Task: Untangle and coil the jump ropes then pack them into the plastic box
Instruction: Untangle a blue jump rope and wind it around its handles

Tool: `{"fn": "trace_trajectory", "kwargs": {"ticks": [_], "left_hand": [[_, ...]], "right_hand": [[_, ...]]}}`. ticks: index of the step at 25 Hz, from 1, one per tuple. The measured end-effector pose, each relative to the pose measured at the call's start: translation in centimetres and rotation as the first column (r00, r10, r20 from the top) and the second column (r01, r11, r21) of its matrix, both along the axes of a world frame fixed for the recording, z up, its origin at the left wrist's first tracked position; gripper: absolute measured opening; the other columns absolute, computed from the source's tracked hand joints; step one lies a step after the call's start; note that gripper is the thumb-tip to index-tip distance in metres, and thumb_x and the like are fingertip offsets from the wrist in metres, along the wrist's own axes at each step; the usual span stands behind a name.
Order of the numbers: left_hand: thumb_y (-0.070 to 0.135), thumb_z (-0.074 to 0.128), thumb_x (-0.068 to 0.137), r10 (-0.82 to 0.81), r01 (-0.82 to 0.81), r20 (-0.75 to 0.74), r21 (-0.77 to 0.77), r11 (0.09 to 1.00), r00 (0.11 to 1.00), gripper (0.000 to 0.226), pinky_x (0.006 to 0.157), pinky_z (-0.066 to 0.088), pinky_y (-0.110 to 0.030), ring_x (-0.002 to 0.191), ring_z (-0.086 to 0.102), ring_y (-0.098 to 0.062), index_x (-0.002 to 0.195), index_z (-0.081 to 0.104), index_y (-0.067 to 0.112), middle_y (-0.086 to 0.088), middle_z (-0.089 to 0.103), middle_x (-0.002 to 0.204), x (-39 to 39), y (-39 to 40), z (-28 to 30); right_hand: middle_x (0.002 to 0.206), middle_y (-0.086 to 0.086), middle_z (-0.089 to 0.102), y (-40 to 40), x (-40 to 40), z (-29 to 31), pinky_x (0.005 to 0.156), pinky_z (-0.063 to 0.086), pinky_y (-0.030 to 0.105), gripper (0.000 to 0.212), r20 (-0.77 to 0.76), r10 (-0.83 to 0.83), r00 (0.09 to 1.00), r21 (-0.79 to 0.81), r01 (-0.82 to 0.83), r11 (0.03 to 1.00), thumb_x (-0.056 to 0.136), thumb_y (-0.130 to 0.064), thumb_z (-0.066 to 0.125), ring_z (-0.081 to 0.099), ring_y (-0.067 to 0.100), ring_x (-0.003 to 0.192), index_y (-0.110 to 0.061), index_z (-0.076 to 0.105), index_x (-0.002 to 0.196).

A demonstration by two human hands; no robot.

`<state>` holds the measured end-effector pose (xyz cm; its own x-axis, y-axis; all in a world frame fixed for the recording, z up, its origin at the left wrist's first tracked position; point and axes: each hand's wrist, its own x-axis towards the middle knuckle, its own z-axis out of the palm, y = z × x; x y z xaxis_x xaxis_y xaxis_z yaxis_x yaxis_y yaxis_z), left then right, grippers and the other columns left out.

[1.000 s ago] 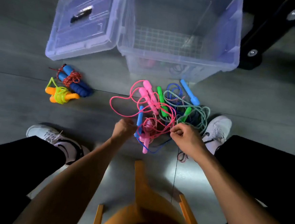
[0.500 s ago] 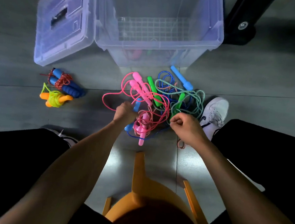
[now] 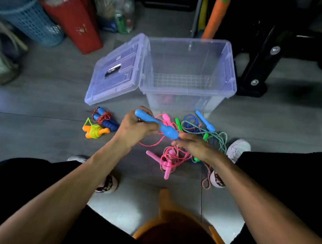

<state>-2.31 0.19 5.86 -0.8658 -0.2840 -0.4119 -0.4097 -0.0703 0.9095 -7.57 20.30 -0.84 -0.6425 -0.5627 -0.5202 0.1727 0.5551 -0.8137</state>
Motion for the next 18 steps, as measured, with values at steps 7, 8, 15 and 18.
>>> {"fn": "trace_trajectory", "kwargs": {"ticks": [7,8,15,18], "left_hand": [[0.013,0.084,0.069,-0.291,0.297,0.090,-0.489,0.820,0.952,0.018,0.067,0.047,-0.024,0.061,0.058,-0.004,0.079,0.072,0.021,0.004,0.070,0.067,1.8,-3.1,4.8],[0.015,0.080,0.072,-0.365,0.384,0.148,-0.545,0.745,0.919,0.019,0.065,0.045,-0.020,0.058,0.056,-0.002,0.086,0.071,0.025,0.008,0.067,0.064,1.6,-3.0,5.5],[0.021,0.059,0.094,-0.162,0.167,0.080,-0.055,0.985,0.984,0.029,0.041,0.022,-0.021,0.041,0.026,-0.011,0.069,0.045,0.016,0.001,0.035,0.056,0.2,-1.2,7.9],[0.024,0.051,0.097,0.113,-0.144,0.110,0.338,0.930,0.987,0.024,0.036,0.017,-0.018,0.038,0.019,-0.008,0.075,0.043,0.018,0.005,0.028,0.053,-0.5,-1.9,8.2]], "right_hand": [[0.057,-0.004,0.037,-0.8,-2.3,9.0,0.055,0.027,0.031,0.036,-0.459,0.016,0.888,0.024,-0.005,1.000,0.097,-0.022,0.051,0.031,0.004,0.052,-0.009,0.048,0.064],[0.056,-0.005,0.037,-1.1,-2.8,9.9,0.054,0.027,0.032,0.034,-0.490,0.019,0.871,0.041,0.001,0.999,0.098,-0.020,0.051,0.030,0.004,0.050,-0.007,0.051,0.066],[0.059,-0.008,0.058,-3.0,-4.7,14.1,0.060,0.043,0.032,0.022,-0.375,-0.141,0.916,-0.137,0.096,0.986,0.097,-0.019,0.051,0.050,0.012,0.058,-0.016,0.065,0.080],[0.059,-0.006,0.058,-1.7,-5.0,12.7,0.062,0.049,0.040,0.026,-0.420,-0.004,0.908,0.017,0.012,1.000,0.094,-0.016,0.052,0.053,0.015,0.058,-0.027,0.064,0.074]]}}
